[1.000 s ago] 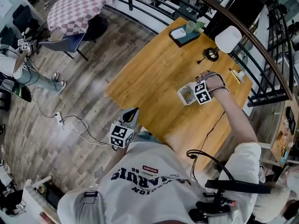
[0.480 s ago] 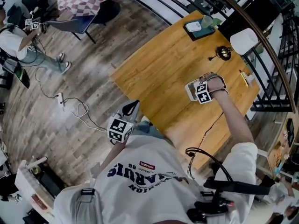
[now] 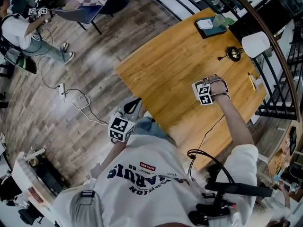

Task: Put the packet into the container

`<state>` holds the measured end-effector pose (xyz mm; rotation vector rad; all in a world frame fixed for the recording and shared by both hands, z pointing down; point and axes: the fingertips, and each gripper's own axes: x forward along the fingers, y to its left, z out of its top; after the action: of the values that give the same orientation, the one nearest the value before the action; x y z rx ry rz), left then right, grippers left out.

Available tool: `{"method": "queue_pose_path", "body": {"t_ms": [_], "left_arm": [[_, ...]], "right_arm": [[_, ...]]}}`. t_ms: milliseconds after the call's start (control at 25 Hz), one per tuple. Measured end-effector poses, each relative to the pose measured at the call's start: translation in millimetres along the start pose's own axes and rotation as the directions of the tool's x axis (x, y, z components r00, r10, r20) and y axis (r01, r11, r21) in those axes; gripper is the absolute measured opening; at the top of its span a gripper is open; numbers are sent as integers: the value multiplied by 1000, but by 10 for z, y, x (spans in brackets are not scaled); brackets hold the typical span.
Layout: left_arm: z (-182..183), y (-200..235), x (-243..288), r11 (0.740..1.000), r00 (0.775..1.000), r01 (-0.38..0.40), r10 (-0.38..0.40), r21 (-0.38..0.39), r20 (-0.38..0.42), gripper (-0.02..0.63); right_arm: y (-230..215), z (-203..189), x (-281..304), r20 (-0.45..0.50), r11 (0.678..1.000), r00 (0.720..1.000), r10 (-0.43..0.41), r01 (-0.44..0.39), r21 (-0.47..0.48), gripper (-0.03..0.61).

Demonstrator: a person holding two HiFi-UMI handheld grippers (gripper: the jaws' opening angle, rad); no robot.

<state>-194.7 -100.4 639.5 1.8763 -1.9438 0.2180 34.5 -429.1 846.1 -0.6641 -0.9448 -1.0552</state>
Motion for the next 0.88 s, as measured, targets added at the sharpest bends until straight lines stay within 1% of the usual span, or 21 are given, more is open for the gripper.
{"method": "queue_pose_path", "body": {"t_ms": [240, 520, 760, 880], "left_arm": [[-69, 14, -44, 1000, 1000, -19, 19, -17, -3, 0], [-152, 55, -92, 999, 999, -38, 38, -33, -8, -1], [-215, 82, -133, 998, 999, -43, 43, -42, -11, -1], [-202, 89, -133, 998, 999, -41, 41, -40, -6, -1]], "right_arm": [[28, 36, 132, 6, 1000, 1000, 23, -23, 2, 430], [60, 114, 279, -13, 998, 999, 50, -51, -37, 430], [52, 120, 315, -13, 998, 998, 69, -69, -8, 430], [63, 97, 318, -12, 997, 997, 79, -78, 24, 430]]}}
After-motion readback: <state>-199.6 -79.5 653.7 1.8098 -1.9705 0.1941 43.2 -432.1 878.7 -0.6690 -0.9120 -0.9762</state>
